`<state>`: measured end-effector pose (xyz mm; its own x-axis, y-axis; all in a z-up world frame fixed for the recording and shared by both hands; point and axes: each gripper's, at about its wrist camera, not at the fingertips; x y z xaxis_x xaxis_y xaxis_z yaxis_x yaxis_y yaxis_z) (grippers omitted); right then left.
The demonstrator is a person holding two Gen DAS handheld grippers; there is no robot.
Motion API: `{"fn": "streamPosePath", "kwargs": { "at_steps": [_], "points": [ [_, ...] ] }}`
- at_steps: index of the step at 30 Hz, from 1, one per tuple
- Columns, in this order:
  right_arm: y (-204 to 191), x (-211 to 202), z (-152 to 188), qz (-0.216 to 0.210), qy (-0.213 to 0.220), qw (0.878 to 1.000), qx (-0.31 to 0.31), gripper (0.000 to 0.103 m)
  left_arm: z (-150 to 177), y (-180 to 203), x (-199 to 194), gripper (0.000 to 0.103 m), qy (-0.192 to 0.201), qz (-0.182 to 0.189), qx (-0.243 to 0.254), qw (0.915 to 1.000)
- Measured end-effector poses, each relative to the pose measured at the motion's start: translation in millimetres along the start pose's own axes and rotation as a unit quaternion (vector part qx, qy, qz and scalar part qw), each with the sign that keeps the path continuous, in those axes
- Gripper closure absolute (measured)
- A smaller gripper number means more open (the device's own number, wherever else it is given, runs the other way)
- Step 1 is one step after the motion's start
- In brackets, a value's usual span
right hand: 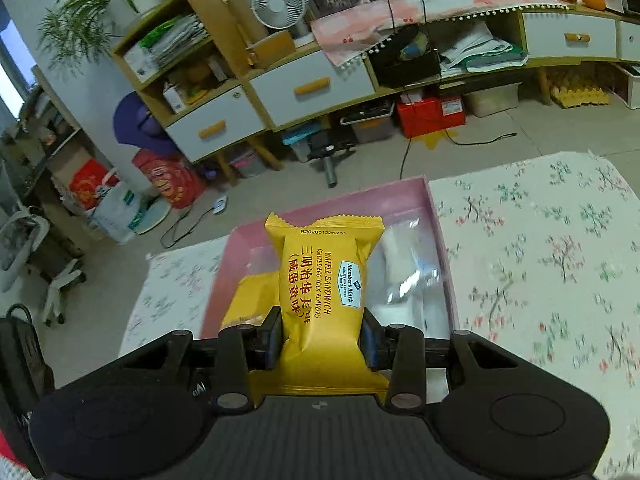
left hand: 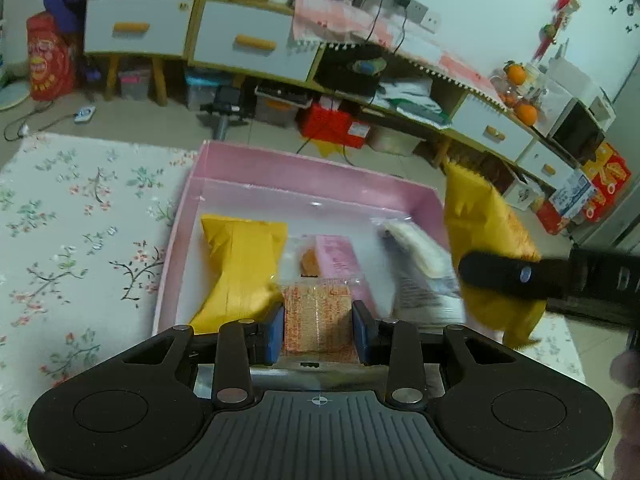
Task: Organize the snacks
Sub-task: 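Carry both snacks into the pink tray and open both tools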
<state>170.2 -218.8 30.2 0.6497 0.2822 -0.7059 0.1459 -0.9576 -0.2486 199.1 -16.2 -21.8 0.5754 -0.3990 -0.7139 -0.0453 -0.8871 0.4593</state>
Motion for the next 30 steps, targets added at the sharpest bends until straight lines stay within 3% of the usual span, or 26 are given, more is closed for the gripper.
{"fn": "streamPosePath", "kwargs": {
  "at_steps": [5,15,18,21,23,25,30],
  "points": [
    [9,26,-6,-0.005,0.007,1.0,0.0,0.096,-4,-8,23,0.071,0.007,-0.031,0.014,0.9994],
    [26,44,-10,-0.009,0.022,0.999,0.023,0.096,-15,-16,40,0.071,0.029,-0.001,-0.024,0.9993],
    [30,45,-10,-0.008,0.029,0.999,0.026,0.095,-15,-14,40,0.071,0.034,0.007,-0.016,0.9993],
    [32,44,-11,-0.005,0.035,0.999,0.03,0.089,-15,-11,37,0.068,0.043,0.005,-0.002,0.999],
    [34,42,-12,-0.005,0.04,0.999,0.033,0.077,-15,-10,35,0.064,0.044,0.005,-0.003,0.999],
    [35,37,-12,-0.002,0.043,0.998,0.034,0.07,-16,-9,33,0.052,0.038,0.007,-0.006,0.9992],
    [31,25,-13,0.016,0.04,0.999,0.019,0.062,-14,-3,18,0.041,0.037,-0.002,0.004,0.9993]
  ]
}}
Point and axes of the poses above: each gripper's, at about its wrist camera, not at the fingertips, and x roughly the way its jaws point, y to its right, z to its underside, and after that the axes turned 12 degrees about -x, right-handed
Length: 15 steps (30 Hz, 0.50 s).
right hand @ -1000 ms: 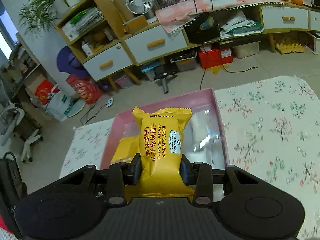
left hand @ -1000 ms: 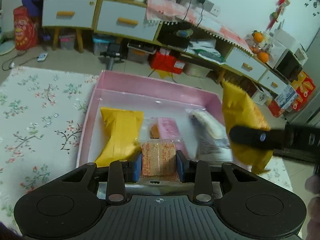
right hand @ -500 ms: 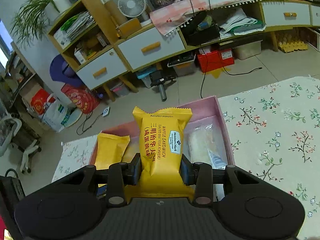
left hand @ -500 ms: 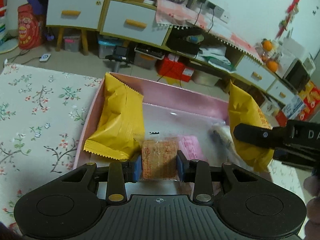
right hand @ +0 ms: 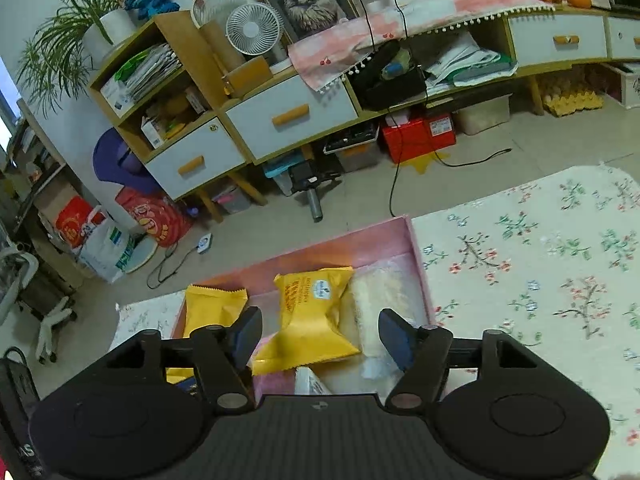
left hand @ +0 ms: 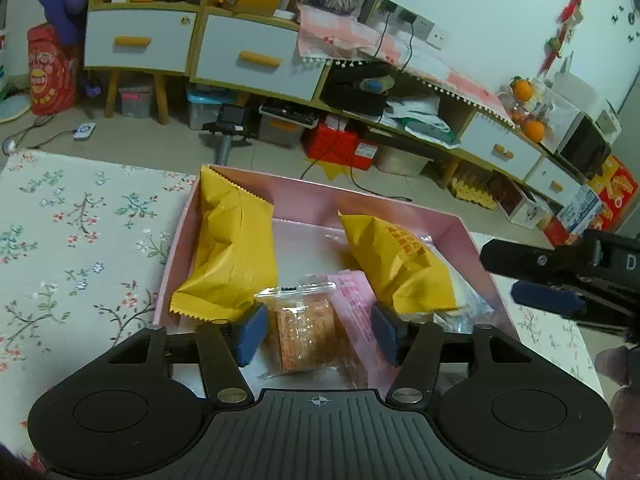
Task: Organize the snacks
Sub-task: 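Carry both snacks into the pink tray and open both tools, then move the left tool to the silver chocolate while the right tool approaches the orange-and-white bag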
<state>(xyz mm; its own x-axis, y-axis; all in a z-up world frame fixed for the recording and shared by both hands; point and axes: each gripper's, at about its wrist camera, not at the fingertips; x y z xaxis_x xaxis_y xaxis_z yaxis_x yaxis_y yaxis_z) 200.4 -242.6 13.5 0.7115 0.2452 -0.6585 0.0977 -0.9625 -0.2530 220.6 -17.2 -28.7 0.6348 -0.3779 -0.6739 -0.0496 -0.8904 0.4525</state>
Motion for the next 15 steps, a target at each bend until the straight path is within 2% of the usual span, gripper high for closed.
{"fn": "streamPosePath", "kwargs": {
  "at_steps": [2,6,11,15],
  "points": [
    [1,-8,0,0.004,0.003,1.0,-0.002,0.055,3,4,-8,0.035,0.004,-0.003,0.011,0.9999],
    [-2,-24,0,0.002,0.002,1.0,-0.009,0.05,10,13,-25,0.021,0.01,-0.012,0.036,0.9992],
    [-14,-49,5,0.008,0.006,0.999,-0.043,0.039,24,20,-46,0.016,0.008,-0.029,0.063,0.9975],
    [-20,-67,11,0.015,0.009,0.998,-0.061,0.035,33,22,-64,0.012,0.003,-0.043,0.078,0.996]
  ]
}}
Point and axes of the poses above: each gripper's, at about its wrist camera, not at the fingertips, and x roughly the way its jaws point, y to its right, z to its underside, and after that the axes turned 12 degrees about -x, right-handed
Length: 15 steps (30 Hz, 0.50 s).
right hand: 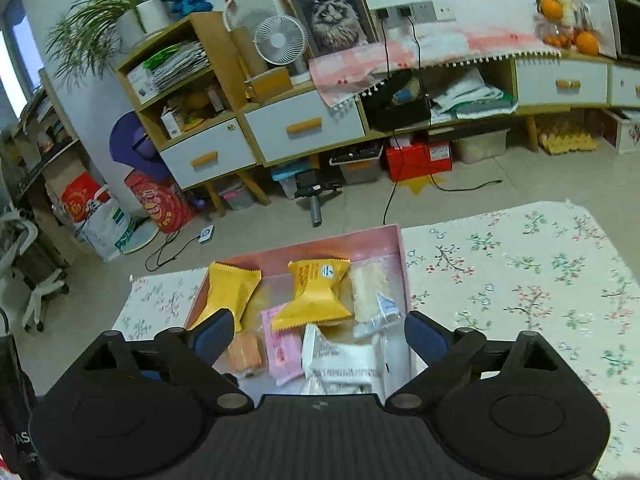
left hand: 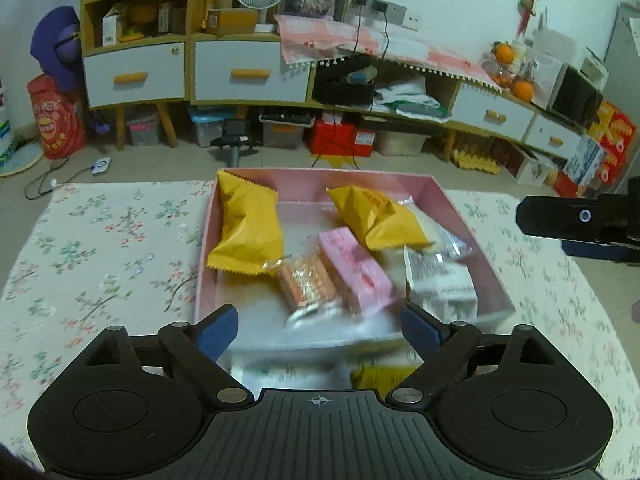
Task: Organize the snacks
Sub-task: 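Move the left tool to the silver chocolate while the right tool approaches the orange-and-white bag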
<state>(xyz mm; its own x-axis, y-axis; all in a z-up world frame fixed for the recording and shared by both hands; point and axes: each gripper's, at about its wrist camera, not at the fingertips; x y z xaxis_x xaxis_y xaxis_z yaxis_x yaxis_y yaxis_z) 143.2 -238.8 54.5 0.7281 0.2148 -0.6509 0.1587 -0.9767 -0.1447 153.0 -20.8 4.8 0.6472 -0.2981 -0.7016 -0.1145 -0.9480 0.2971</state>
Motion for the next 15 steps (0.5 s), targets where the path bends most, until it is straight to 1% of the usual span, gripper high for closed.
{"fn": "streamPosePath", "kwargs": {
  "at_steps": [6,8,10,13,15],
  "points": [
    [-4,-24,16,0.001,-0.004,1.0,-0.015,0.032,16,6,-28,0.011,-0.008,-0.015,0.031,0.9994],
    [-5,-31,23,0.005,-0.007,1.0,-0.02,0.031,23,8,-37,0.01,-0.011,-0.012,0.035,0.9993],
    [-6,-36,29,0.007,-0.01,1.0,-0.026,0.03,32,10,-45,0.006,-0.013,-0.009,0.038,0.9992],
    [-7,-43,40,0.012,-0.011,0.999,-0.041,0.029,48,11,-53,0.006,-0.014,-0.003,0.046,0.9988],
    [-8,-48,48,0.018,-0.003,0.998,-0.056,0.029,59,11,-54,0.006,-0.011,-0.001,0.051,0.9986]
  ]
}}
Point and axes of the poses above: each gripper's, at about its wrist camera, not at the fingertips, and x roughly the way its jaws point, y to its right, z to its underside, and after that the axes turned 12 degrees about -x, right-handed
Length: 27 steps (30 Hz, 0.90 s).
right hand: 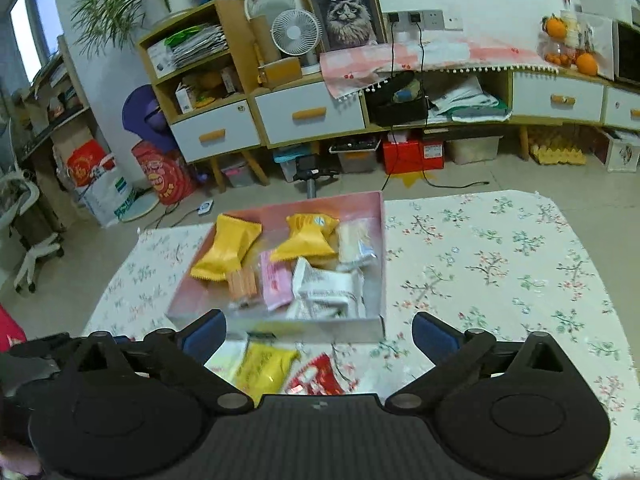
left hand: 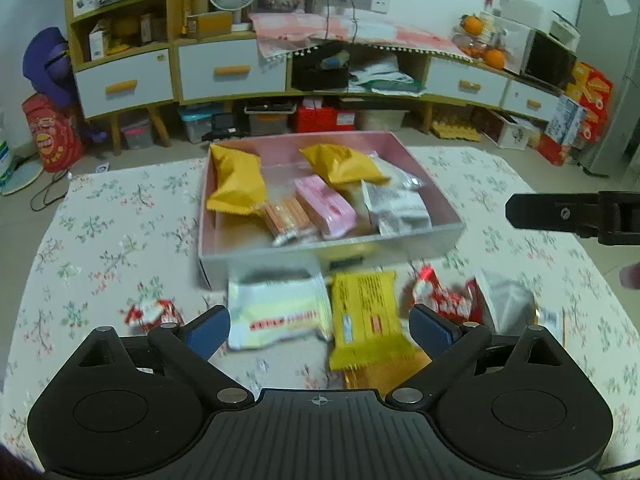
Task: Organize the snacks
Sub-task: 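Move the left tool to the silver chocolate while the right tool approaches the orange-and-white bag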
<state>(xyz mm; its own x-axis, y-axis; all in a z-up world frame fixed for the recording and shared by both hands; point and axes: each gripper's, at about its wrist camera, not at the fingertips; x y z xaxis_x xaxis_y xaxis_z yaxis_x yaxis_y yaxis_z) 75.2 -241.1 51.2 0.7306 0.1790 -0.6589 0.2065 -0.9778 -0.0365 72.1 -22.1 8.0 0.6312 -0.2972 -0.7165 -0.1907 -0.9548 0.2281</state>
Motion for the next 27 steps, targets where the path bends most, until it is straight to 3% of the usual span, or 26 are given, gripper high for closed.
{"fn": "streamPosePath", "kwargs": {
  "at_steps": [4,9,19,22,27],
  "points": [
    [2,-4,20,0.004,0.006,1.0,-0.024,0.028,15,6,3,0.006,-0.009,0.007,0.006,0.9999],
    [2,-9,31,0.011,-0.002,0.998,-0.061,0.028,31,13,4,0.006,-0.018,0.064,0.003,0.9978],
    [24,-15,60,-0.009,-0.021,0.993,-0.119,0.028,58,34,6,0.006,-0.022,0.124,0.038,0.9913],
    [35,-16,70,-0.005,-0.032,0.988,-0.15,0.028,64,40,8,0.006,-0.028,0.133,0.05,0.9895],
    [58,-10,85,-0.031,-0.043,0.987,-0.155,0.028,74,46,14,0.006,-0.046,0.139,0.065,0.9871]
  ]
}}
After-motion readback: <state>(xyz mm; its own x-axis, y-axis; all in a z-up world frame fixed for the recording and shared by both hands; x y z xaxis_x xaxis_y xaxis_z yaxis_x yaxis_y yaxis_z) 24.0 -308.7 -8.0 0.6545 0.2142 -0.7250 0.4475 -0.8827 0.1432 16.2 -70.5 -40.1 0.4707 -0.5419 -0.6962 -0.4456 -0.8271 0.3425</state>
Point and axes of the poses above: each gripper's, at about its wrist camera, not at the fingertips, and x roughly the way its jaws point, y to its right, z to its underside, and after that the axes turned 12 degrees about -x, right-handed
